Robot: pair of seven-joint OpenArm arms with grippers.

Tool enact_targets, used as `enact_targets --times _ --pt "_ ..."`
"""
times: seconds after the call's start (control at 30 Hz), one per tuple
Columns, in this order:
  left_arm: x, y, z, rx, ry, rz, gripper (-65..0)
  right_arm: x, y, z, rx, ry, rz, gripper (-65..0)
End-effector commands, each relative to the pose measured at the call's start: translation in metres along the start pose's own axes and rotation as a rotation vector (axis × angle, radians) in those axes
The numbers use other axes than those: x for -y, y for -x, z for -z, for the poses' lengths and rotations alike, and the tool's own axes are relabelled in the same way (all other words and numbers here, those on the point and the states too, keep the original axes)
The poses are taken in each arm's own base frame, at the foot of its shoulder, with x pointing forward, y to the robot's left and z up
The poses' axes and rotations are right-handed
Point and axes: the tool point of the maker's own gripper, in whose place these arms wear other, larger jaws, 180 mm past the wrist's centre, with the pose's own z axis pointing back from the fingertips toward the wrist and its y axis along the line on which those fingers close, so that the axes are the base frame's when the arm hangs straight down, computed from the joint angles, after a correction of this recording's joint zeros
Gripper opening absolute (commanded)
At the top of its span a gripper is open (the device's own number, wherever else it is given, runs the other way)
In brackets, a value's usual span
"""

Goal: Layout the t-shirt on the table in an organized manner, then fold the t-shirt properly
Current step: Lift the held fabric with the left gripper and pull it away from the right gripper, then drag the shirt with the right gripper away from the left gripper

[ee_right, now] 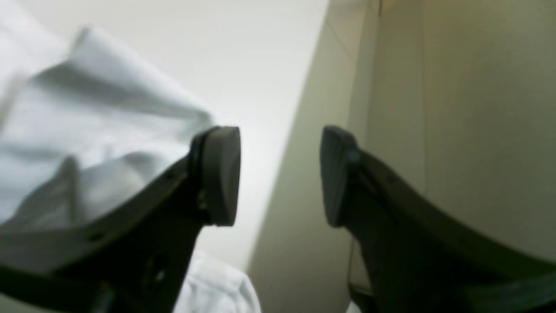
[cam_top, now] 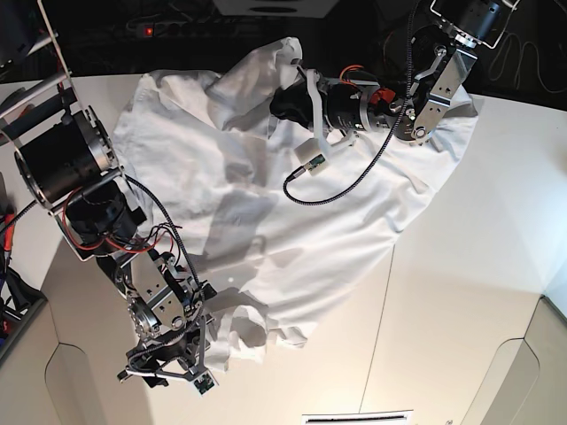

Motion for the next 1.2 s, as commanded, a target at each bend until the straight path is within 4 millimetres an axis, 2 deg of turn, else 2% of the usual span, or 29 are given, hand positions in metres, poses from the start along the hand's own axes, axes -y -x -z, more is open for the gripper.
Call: enact_targets --times 0.0,0.03,0.07,0.2,0.27,0.33,0.37,0.43,0.6,0.67,0.77,0.87,0.97,1.07,1.13,1.17 --pt "-0.001 0.001 -0.002 -0.016 -0.005 0.017 -62.4 0.033 -0.034 0.003 0.076 0.074 0.016 -35.5" --pt "-0.001 0.001 -0.002 -0.016 -0.005 0.017 -62.4 0.038 -0.039 0.003 0.083 0.087 0.020 -36.3" --pt "-0.001 0.001 -0.002 -0.016 -0.005 0.017 -62.4 0.040 -0.041 0.003 0.083 0.091 0.022 -39.9" --pt "-0.001 0.001 -0.002 -0.016 -0.005 0.017 -62.4 0.048 -0.041 -0.002 0.054 0.145 0.074 -65.0" --pt "-0.002 0.001 -0.002 -0.015 -0.005 0.018 -62.4 0.051 -0.038 -0.010 0.018 0.189 0.139 -65.0" --pt "-0.001 0.001 -0.002 -0.016 -0.005 0.017 -62.4 0.043 -0.041 -0.020 0.004 0.179 0.179 -65.0" --pt "-0.001 0.001 -0.002 -0.016 -0.005 0.017 -62.4 0.035 -0.045 -0.026 0.010 0.154 0.189 -65.0" --pt "-0.001 0.001 -0.002 -0.016 -0.005 0.017 -62.4 0.005 -0.053 -0.038 0.037 0.036 0.172 -65.0" --pt "-0.001 0.001 -0.002 -0.016 -0.005 0.017 -62.4 -0.101 -0.062 -0.078 0.108 -0.465 0.152 -65.0" --pt "-0.002 0.001 -0.002 -0.016 -0.005 0.017 -62.4 -0.122 -0.056 -0.086 0.108 -0.563 0.166 -65.0" --pt "-0.002 0.001 -0.002 -0.016 -0.005 0.017 -62.4 -0.131 -0.039 -0.080 0.092 -0.580 0.174 -65.0" --pt "-0.001 0.001 -0.002 -0.017 -0.005 0.017 -62.4 -0.128 -0.017 -0.063 0.059 -0.558 0.163 -65.0" --pt "-0.002 0.001 -0.002 -0.017 -0.005 0.017 -62.4 -0.114 0.005 -0.041 0.014 -0.514 0.120 -65.0" --pt "-0.001 0.001 -0.002 -0.017 -0.005 0.017 -62.4 -0.081 0.016 -0.017 0.008 -0.446 0.070 -65.0" --pt "-0.001 0.001 -0.002 -0.016 -0.005 0.017 -62.4 -0.046 0.017 -0.001 0.020 -0.355 0.054 -65.0" --pt "-0.001 0.001 -0.002 -0.016 -0.005 0.017 -62.4 -0.022 0.016 0.007 0.028 -0.277 0.060 -65.0"
